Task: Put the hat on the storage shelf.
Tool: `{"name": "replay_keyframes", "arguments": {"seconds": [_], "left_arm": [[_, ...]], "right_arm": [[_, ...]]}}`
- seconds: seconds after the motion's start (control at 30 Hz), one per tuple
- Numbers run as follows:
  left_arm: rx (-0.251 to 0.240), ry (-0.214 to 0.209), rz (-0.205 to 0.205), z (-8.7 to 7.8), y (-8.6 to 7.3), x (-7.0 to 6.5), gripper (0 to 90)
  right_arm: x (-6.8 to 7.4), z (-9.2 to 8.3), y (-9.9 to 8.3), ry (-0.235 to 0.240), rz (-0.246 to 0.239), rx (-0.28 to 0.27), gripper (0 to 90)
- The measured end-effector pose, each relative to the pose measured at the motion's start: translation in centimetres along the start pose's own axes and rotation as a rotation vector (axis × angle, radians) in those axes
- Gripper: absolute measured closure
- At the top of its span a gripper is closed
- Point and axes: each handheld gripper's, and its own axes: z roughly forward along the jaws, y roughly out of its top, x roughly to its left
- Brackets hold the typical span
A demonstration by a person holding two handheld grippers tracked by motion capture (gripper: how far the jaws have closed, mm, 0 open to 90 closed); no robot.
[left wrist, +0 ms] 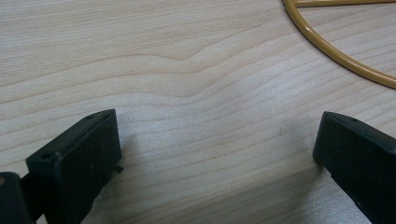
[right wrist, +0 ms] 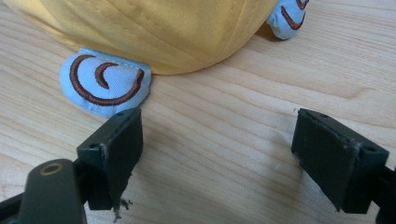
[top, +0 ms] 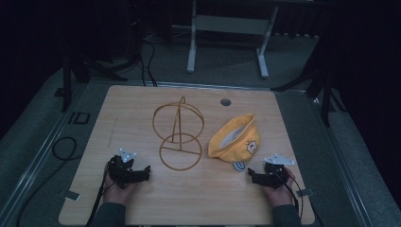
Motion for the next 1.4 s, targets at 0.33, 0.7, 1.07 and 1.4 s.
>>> {"name": "replay_keyframes", "arguments": {"seconds": [0.33, 0.7, 1.07, 1.4], "left_arm": [[0.000, 0.001, 0.000, 0.0, 0.0, 0.0, 0.8], [-0.001, 0.002, -0.002, 0.1, 0.1, 0.0, 0.8], [0.000, 0.002, -0.003, 0.1, 0.1, 0.0, 0.8], [0.000, 0.002, -0.003, 0.1, 0.1, 0.0, 0.8]], "right_arm": [[0.0, 0.0, 0.0, 0.002, -0.001, 0.000, 16.2], [0.1, -0.1, 0.0, 0.009, -0.004, -0.001, 18.3], [0.1, -0.3, 0.5, 0.037, -0.036, 0.028, 28.8], [0.3, -1.0, 1.4, 0.066, -0.082, 0.044, 31.4]]}}
